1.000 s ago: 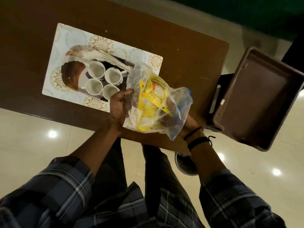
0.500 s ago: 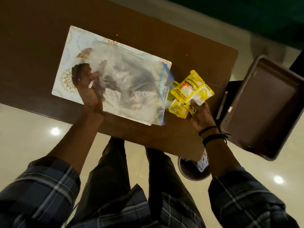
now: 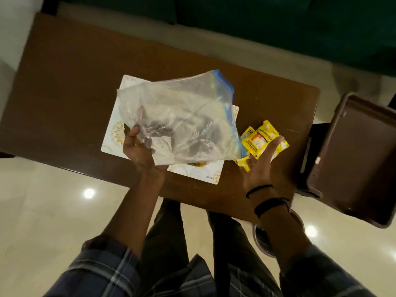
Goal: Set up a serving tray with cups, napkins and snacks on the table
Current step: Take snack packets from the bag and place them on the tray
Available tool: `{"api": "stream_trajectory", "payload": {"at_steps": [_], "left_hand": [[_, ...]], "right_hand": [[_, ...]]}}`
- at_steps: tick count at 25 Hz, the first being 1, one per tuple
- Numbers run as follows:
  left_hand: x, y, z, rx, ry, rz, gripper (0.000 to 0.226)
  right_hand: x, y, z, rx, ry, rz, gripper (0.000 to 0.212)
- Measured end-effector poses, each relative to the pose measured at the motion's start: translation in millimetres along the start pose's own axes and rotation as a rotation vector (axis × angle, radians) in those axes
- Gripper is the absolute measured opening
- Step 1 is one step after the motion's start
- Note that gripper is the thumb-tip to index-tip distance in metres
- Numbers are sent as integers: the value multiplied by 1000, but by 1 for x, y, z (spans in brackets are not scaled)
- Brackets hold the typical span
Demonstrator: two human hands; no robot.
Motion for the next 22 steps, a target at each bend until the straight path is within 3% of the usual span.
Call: {"api": "stream_trajectory", "payload": {"at_steps": [2,4,7,8,10,13,14,16,18,19,22], "left_hand": [[-5,6,-14,124,105,-20,43],[-6,7,-22,150,110,-10,46],[-9,11,-23,277,33,-66,46],[-7,12,-18,303,0,-111,44],[3,9,-2,276,-53,-137,45],[10,-7,27,273,21,-43,57],[11,-17,38,272,-164,-18,52],[8,-36,55,309,-765,-66,39],[2,-39,57,498,-1058,-210,52],[-3,-39,57,528,-1120,-278,59],[-17,-45,60,291,-1201,-350,62]], "right_hand": [[-26,34,18,-112,-119,-285,125],[-53,61,24,-107,-63,-433,96],[-72,61,-3,88,-92,-348,19],[-72,57,-17,137,-146,-293,10],[-65,48,-44,241,-193,-289,17],[-62,48,-52,226,-228,-503,23],[-62,51,-50,191,-211,-536,27],[-61,57,-39,203,-98,-530,27],[-55,58,-24,290,43,-406,23],[-50,57,-17,369,97,-297,31],[-37,54,-3,661,271,-121,68]]}}
Point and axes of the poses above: each hand's wrist, its own y-axis away from the middle knuckle, its own x-axis out of the back of the hand, z = x × y, the point moved 3 cm from there along -y, towards the middle knuckle, and after that the axes turned 13 degrees about y, right-handed, at the moved point
